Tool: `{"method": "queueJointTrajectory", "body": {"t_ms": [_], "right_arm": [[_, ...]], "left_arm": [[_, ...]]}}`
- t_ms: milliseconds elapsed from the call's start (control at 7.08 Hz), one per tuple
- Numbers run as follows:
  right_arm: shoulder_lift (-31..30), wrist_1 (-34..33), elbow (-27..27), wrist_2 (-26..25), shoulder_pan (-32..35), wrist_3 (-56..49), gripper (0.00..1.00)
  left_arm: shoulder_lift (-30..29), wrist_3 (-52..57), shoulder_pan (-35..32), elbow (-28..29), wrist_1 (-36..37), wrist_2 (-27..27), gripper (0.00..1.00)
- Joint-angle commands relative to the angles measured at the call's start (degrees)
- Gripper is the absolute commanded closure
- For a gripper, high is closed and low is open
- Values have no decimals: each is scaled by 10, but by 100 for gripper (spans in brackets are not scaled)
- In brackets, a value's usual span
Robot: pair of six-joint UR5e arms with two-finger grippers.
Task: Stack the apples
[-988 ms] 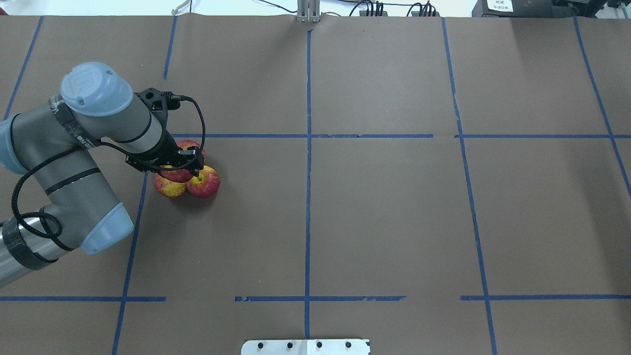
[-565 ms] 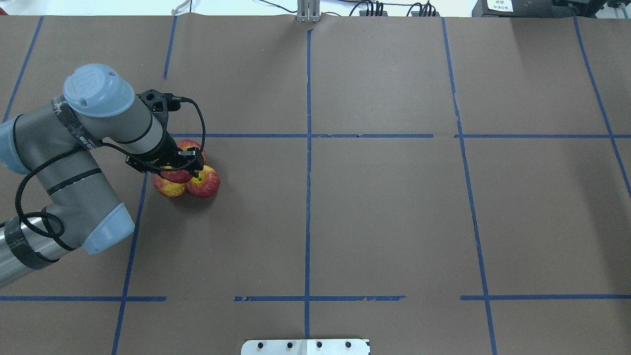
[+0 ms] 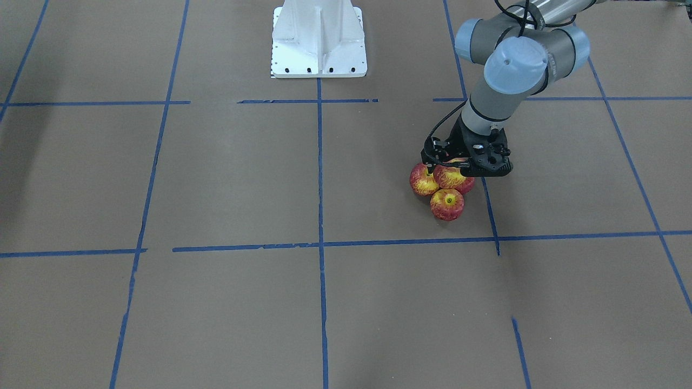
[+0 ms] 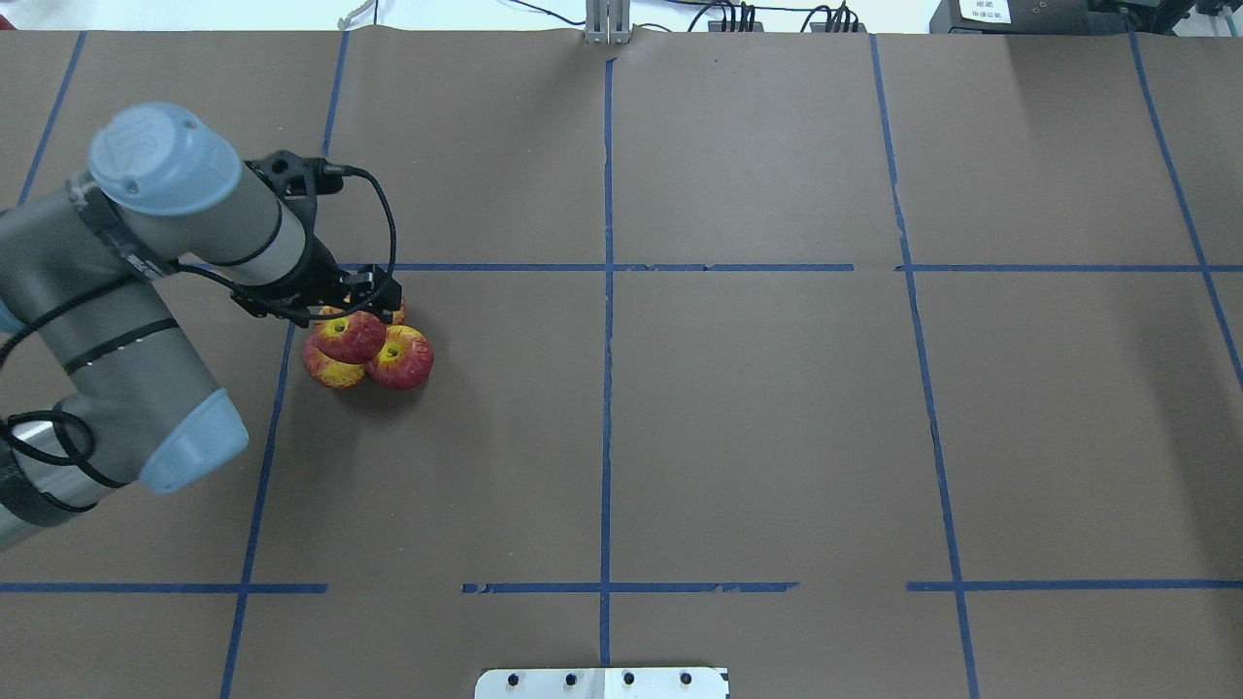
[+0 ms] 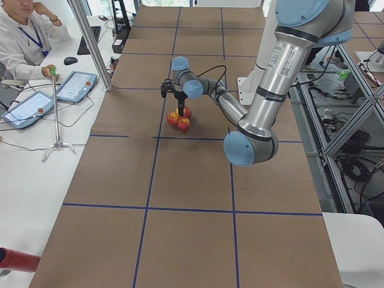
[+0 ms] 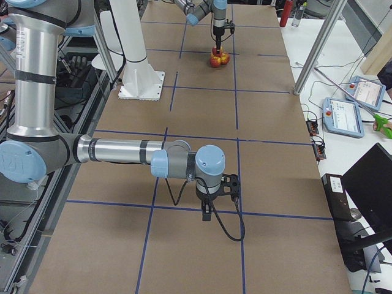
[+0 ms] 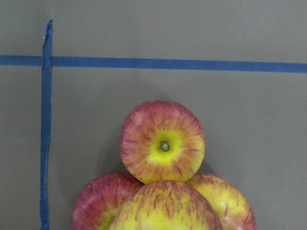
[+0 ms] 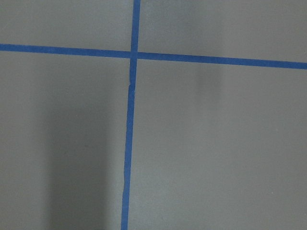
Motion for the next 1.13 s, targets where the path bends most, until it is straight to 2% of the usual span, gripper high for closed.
{"method": "queueJointTrajectory", "body": {"t_ms": [0, 141, 282, 424, 706, 847, 988], "right_arm": [[0, 0, 0, 0, 0, 1, 0], [0, 0, 0, 0, 0, 0, 0], [0, 0, 0, 0, 0, 1, 0], [0, 0, 0, 0, 0, 1, 0], [0, 0, 0, 0, 0, 1, 0], [0, 0, 0, 0, 0, 1, 0], [0, 0, 0, 0, 0, 0, 0]], "left_arm": [[1, 30, -77, -93, 84, 3, 0], [5, 73, -120, -133, 86, 1, 0], [37, 124, -190, -152, 85, -19, 0], [80, 229, -229, -150, 85, -78, 0], [189, 513, -344, -103, 81, -132, 0], [205, 606, -424, -48, 82, -161, 0], [226, 711, -474, -13, 82, -169, 0]]}}
